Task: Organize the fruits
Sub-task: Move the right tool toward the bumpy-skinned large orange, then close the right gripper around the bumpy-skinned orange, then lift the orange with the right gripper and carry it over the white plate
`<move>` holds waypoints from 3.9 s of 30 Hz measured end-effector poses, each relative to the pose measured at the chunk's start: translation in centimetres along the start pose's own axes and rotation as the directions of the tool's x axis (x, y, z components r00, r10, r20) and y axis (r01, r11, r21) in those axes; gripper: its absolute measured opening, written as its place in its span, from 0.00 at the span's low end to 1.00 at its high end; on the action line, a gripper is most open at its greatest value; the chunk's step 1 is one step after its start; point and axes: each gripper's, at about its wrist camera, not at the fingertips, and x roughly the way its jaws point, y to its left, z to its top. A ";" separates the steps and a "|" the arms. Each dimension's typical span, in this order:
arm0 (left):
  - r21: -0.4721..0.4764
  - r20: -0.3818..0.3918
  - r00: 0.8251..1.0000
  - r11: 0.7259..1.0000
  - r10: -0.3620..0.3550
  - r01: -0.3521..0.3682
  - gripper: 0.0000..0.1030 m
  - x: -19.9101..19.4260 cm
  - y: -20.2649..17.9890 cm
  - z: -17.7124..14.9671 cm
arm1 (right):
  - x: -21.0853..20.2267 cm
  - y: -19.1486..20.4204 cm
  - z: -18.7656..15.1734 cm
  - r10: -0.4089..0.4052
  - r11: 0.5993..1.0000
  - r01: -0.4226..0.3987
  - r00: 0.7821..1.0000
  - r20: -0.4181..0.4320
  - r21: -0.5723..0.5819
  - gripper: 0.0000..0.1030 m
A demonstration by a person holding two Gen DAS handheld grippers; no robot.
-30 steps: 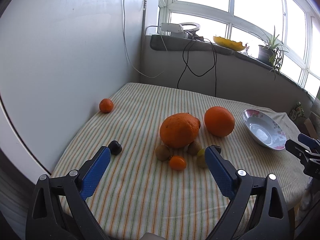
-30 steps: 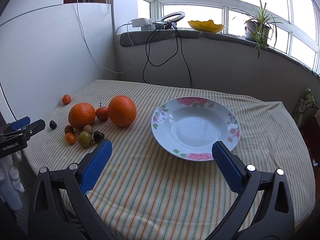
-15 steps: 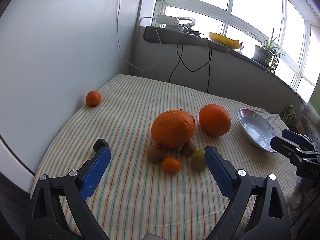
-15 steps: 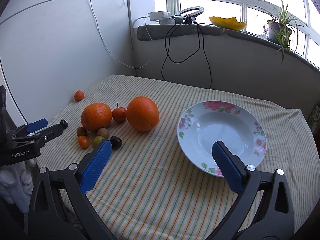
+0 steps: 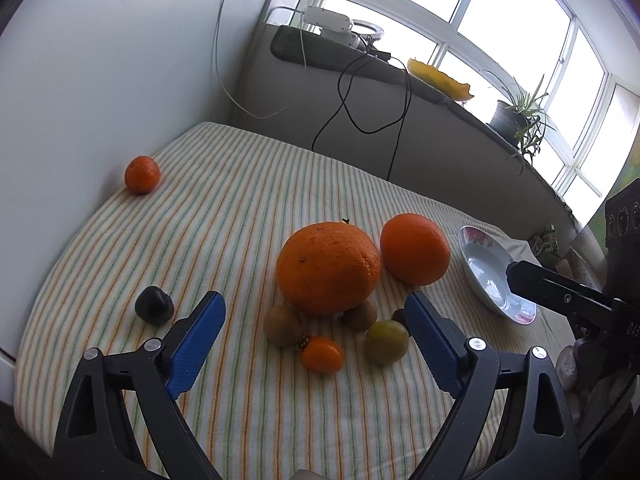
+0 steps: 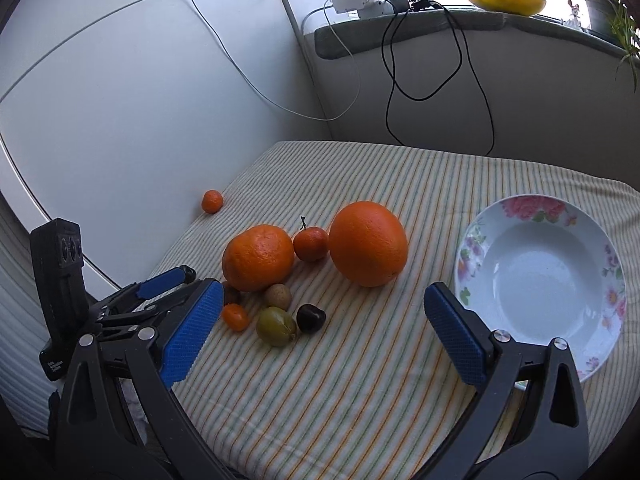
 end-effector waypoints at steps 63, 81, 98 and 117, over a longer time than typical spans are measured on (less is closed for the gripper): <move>-0.041 -0.096 0.979 0.984 -0.179 0.176 0.72 3.6 1.0 1.7 | 11.5 3.7 2.7 0.250 0.965 -0.218 0.931 -0.265 0.143 0.64; 0.044 -0.063 0.977 0.978 -0.202 0.205 0.72 1.9 -3.9 2.5 | 5.3 1.6 3.2 0.241 0.966 -0.219 0.953 -0.182 0.135 0.64; 0.114 -0.098 0.957 0.953 -0.271 0.282 0.72 4.4 -10.9 2.4 | -0.5 -4.2 2.5 0.182 0.969 -0.159 0.976 -0.117 0.188 0.64; 0.164 -0.180 0.926 0.918 -0.333 0.362 0.72 8.9 -18.4 1.9 | -4.3 -12.3 1.1 0.108 0.958 -0.084 0.991 -0.076 0.274 0.64</move>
